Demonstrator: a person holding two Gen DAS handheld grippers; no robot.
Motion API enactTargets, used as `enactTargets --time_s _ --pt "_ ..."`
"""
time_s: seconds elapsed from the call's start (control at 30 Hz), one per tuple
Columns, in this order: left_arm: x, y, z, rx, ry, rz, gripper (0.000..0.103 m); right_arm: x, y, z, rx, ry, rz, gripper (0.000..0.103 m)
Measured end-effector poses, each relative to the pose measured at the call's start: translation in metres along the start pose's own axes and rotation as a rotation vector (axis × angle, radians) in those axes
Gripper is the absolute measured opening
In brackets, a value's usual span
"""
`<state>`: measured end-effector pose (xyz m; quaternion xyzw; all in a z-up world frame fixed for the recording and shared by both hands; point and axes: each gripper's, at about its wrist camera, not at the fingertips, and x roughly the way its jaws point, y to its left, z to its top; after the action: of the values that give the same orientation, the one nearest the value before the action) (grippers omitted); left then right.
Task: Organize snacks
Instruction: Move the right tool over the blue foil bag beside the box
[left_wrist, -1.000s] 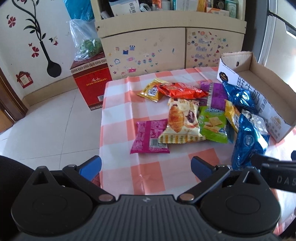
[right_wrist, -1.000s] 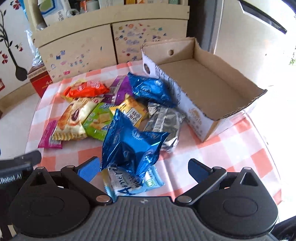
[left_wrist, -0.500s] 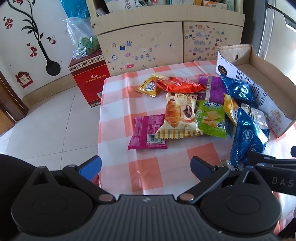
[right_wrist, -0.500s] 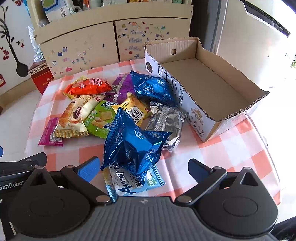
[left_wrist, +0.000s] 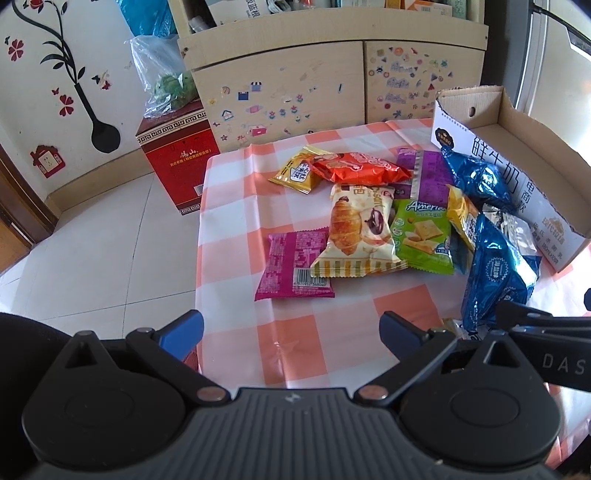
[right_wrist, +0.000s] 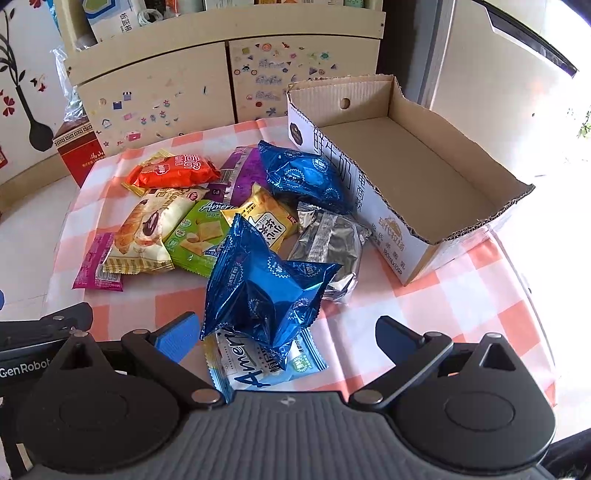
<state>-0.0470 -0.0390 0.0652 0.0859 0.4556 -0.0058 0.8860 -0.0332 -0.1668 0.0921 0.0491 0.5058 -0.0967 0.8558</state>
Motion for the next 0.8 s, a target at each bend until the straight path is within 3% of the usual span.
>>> enactTargets --time_s 0.8 --pt "0.0045 -0.0028 0.0028 -0.008 0.02 -0.022 0.096 0.0027 -0.0018 0.0007 0.022 0.008 -0.015 0.103"
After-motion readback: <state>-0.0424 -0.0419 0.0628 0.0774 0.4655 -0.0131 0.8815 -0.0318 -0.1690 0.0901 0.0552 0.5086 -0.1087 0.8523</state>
